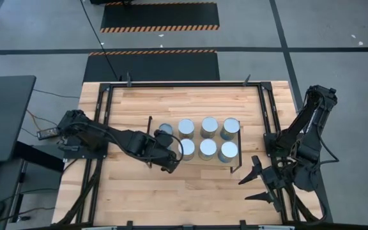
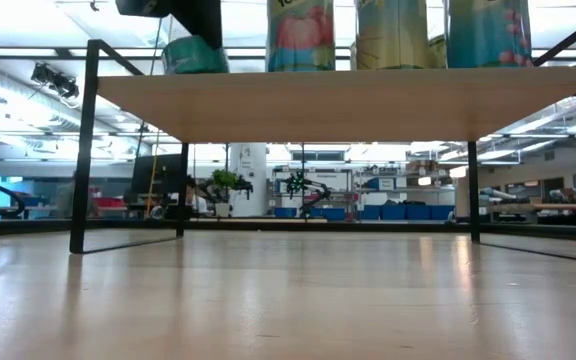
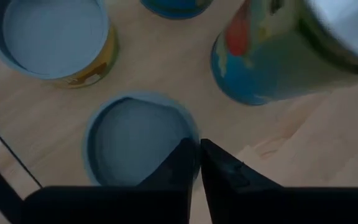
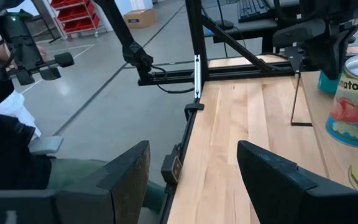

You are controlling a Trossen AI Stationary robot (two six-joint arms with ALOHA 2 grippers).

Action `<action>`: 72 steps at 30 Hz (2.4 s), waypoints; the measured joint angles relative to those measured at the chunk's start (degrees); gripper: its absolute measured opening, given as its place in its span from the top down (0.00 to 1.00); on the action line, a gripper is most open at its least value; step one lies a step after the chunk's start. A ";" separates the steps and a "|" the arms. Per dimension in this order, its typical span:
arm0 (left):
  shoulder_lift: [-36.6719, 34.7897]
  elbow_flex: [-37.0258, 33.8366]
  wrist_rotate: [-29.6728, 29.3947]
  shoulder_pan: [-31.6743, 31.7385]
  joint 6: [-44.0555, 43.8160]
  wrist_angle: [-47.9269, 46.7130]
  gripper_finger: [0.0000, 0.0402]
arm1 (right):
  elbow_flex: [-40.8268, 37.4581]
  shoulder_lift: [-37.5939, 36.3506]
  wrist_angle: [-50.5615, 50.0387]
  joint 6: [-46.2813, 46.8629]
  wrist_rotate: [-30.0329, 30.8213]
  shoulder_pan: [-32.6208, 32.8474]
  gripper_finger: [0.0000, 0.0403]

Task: Pick and place cans onto a shelf
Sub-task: Put the canned tuna on the shelf, then adjust the canned goods on the shelf

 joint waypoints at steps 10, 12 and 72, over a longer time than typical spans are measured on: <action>0.50 -0.02 -0.93 -0.01 1.75 -0.36 0.86 | 0.00 0.00 0.76 -0.02 0.02 0.00 0.38; 0.32 -0.03 -0.95 0.02 2.07 -0.36 0.84 | 0.00 0.00 0.77 0.00 0.02 0.00 0.38; 2.86 9.12 0.32 5.29 52.48 10.87 0.81 | 0.00 -1.88 -0.20 -15.45 -1.49 -25.00 0.38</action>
